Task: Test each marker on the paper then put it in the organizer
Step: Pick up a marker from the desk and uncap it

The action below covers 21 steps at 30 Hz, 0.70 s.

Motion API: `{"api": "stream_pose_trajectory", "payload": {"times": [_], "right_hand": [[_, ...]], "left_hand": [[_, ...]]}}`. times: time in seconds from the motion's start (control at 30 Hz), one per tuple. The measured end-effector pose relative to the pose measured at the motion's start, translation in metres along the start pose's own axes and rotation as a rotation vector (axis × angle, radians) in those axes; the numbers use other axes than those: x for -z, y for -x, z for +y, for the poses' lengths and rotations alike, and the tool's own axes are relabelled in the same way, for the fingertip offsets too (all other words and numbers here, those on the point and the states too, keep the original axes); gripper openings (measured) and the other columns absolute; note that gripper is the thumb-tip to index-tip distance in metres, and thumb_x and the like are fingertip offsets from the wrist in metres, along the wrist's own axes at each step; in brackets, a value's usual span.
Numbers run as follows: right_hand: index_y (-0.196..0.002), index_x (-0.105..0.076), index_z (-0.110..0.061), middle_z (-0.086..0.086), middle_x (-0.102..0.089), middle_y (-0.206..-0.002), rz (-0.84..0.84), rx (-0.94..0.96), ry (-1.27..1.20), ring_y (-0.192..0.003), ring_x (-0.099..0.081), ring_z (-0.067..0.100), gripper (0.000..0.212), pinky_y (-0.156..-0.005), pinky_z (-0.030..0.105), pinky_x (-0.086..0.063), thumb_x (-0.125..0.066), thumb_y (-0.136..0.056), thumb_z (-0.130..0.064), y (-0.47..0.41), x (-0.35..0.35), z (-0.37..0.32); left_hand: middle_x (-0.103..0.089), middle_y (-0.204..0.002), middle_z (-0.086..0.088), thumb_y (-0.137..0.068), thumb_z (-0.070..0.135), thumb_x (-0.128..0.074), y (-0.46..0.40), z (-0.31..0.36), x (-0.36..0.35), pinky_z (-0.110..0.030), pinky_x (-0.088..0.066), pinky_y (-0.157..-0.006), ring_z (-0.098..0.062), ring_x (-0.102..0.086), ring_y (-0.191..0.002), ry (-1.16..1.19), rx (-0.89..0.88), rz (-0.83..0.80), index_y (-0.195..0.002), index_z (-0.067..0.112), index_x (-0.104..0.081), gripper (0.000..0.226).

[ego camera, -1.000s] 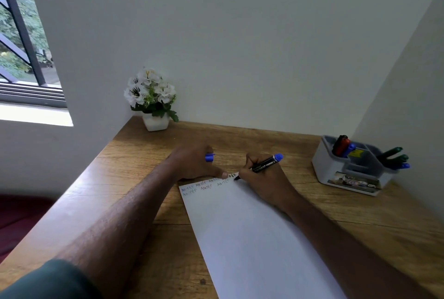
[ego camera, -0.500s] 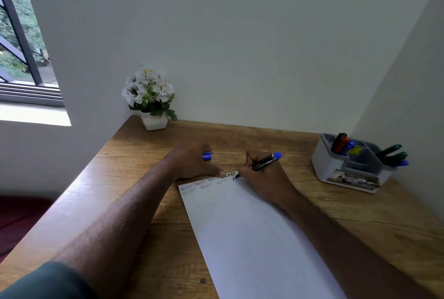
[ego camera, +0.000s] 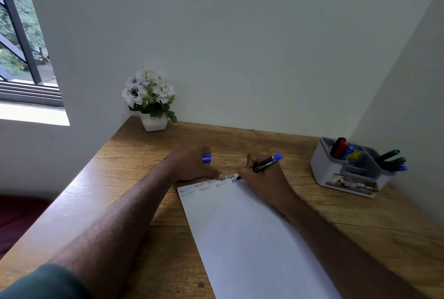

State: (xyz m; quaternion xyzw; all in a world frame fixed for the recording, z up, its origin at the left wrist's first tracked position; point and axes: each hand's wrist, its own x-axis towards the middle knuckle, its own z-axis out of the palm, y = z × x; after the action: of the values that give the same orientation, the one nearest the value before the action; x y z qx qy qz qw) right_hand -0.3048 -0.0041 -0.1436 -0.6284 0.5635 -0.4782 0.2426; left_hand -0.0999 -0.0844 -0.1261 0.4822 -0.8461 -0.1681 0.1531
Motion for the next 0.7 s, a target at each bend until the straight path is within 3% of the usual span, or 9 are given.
{"api": "stream_pose_trajectory", "payload": {"times": [0.17,0.33,0.7], "right_hand": [[-0.051,-0.040,-0.017,-0.012,-0.035,-0.051,0.010,0.011,-0.013,-0.050,-0.033,0.003,0.042,-0.050,0.015,-0.027,-0.064,-0.075,0.008,0.0014,0.0015,-0.0008],[-0.054,-0.040,-0.008,-0.004,-0.035,-0.055,-0.002,0.021,-0.019,-0.052,-0.031,0.007,0.031,-0.051,0.019,-0.026,-0.063,-0.072,0.001,0.0010,0.0016,-0.0011],[-0.056,-0.045,-0.007,-0.003,-0.038,-0.056,0.008,-0.002,-0.013,-0.052,-0.033,0.006,0.029,-0.050,0.018,-0.027,-0.064,-0.075,0.006,0.0010,0.0016,-0.0039]], "left_hand": [[-0.051,-0.073,0.011,-0.065,0.072,-0.076,0.0008,0.0000,-0.0005,-0.029,-0.034,-0.061,-0.009,-0.048,-0.070,-0.015,0.013,0.004,-0.074,0.030,-0.043,0.054],[-0.061,-0.074,0.000,-0.063,0.073,-0.076,0.0002,0.0001,-0.0001,-0.031,-0.037,-0.062,-0.013,-0.050,-0.067,-0.025,-0.009,0.022,-0.075,0.021,-0.056,0.057],[-0.051,-0.071,0.010,-0.064,0.068,-0.080,0.0021,0.0018,0.0013,-0.027,-0.030,-0.057,-0.007,-0.045,-0.066,0.014,0.005,0.020,-0.069,0.031,-0.043,0.053]]}}
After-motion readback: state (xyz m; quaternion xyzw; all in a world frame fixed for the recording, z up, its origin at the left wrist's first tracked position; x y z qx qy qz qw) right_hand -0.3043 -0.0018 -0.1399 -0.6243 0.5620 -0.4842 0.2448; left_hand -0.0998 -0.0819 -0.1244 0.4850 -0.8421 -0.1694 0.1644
